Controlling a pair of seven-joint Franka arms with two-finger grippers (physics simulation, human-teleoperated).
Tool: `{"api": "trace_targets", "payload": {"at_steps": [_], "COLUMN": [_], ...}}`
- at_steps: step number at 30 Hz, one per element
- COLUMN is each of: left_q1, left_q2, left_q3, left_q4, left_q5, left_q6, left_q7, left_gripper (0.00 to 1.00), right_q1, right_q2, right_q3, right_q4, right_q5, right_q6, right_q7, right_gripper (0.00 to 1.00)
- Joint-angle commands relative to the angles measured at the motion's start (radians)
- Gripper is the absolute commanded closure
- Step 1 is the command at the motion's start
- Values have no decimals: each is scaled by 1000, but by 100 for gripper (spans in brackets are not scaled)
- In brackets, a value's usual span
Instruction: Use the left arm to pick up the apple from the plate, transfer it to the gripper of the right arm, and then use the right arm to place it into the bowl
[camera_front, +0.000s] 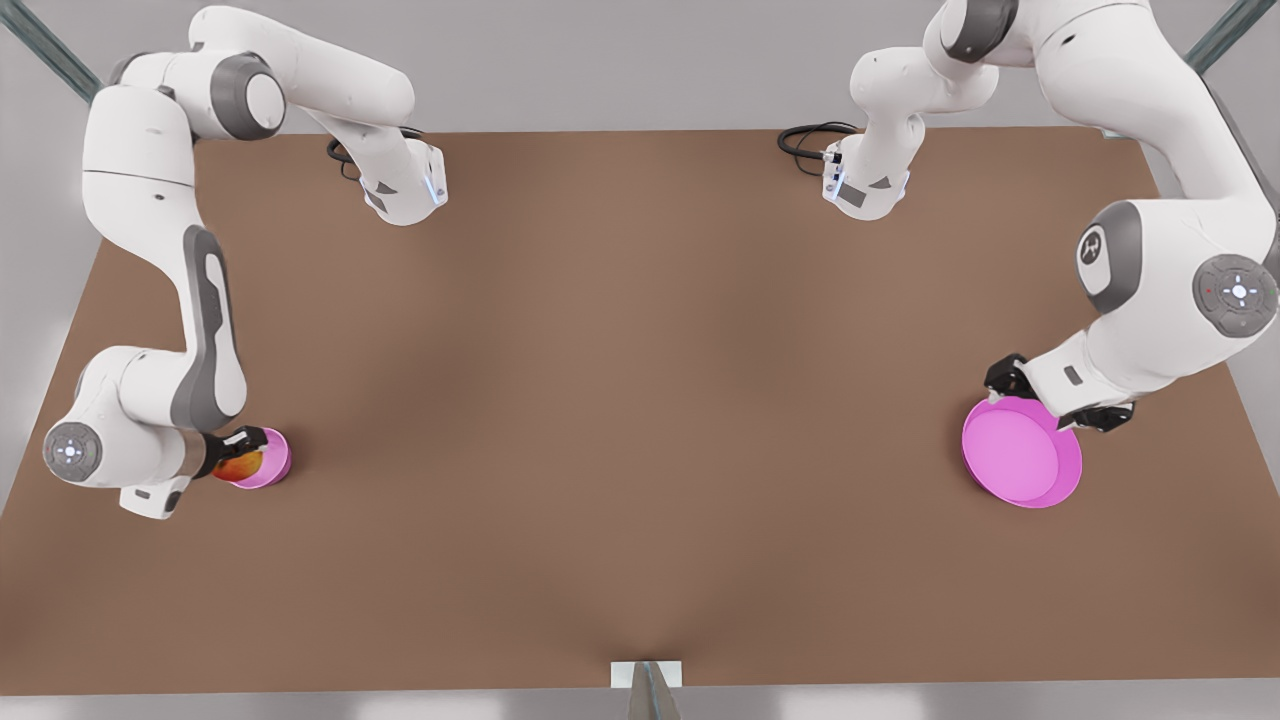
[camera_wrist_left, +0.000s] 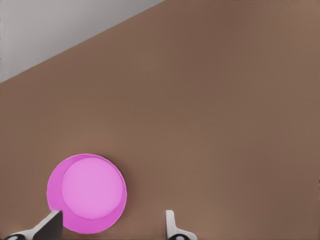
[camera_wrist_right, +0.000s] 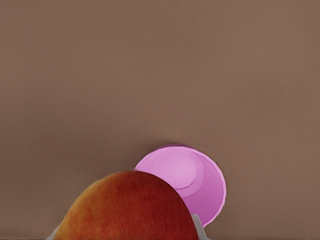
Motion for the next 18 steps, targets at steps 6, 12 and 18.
{"api": "trace_targets", "payload": {"at_steps": [6, 12, 18], "left_q1": [-1, 1, -1], "left_q2": [5, 16, 22], "left_q3": [0, 0, 0], "left_q4": [1, 1, -1], "left_q5": [0, 0, -1], "left_q6": [1, 11, 23], "left_q7": [-513, -513, -514], "left_gripper": [0, 0, 0], "right_q1": [-44, -71, -78], "right_q2": [43, 68, 74], "right_q3": [6, 6, 6], "right_q4": [-6, -6, -6], "right_q5": [-7, -7, -5], "right_q6": [37, 62, 70], "right_q7": [-262, -306, -317], "right_gripper": [21, 18, 0]}}
